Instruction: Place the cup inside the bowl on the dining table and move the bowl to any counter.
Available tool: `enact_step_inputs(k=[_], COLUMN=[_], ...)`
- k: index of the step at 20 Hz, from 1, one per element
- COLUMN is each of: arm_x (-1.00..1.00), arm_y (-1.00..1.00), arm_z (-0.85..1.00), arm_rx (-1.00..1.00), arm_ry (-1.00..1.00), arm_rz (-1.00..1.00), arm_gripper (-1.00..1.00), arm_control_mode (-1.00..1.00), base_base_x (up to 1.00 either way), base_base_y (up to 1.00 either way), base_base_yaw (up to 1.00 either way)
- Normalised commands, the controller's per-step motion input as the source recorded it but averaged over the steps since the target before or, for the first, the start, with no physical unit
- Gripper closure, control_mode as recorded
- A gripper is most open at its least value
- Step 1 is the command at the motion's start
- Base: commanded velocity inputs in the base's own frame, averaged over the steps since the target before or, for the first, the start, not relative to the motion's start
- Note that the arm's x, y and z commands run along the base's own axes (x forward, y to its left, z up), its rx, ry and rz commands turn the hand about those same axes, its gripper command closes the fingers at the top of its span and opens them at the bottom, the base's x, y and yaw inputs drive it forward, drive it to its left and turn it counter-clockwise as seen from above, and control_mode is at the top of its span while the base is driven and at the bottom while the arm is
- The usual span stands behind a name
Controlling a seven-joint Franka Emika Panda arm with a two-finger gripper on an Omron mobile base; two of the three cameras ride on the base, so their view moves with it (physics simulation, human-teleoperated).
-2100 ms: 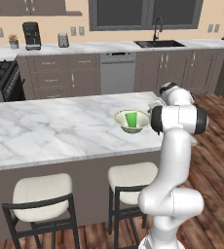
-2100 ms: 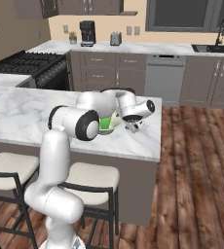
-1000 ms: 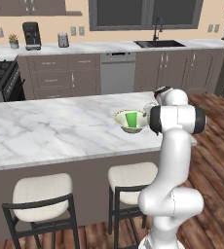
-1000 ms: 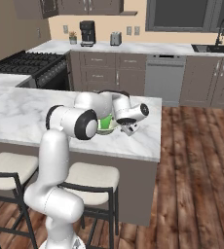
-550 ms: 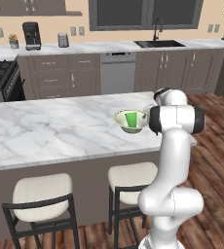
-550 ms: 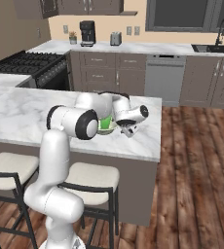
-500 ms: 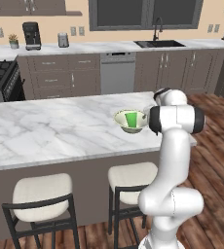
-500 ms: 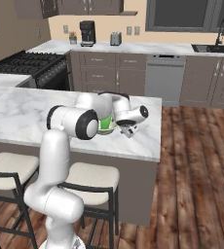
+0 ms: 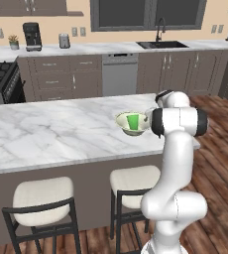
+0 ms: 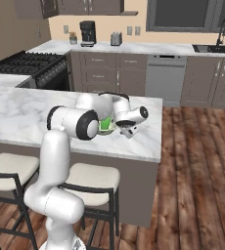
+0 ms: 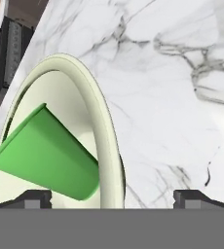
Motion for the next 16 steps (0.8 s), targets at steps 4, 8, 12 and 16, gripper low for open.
enact_step_inputs(k=[4,8,12,16], arm_x=[0.00,0.00,0.00,0.00], arm_y=[0.16,0.24,0.20,0.12], arm_z=[0.00,0.00,0.00,0.00], arm_rx=[0.00,0.00,0.00,0.00], arm_ry=[0.00,0.01,0.02,0.01], arm_rz=[0.00,0.00,0.00,0.00], arm_gripper=[-1.00,1.00,1.00,1.00], arm_control_mode=[-1.00,-1.00,-1.00,-1.00], base_base_x=[0.00,0.00,0.00,0.00], base_base_y=[0.00,0.00,0.00,0.00], base_base_yaw=[0.00,0.00,0.00,0.00])
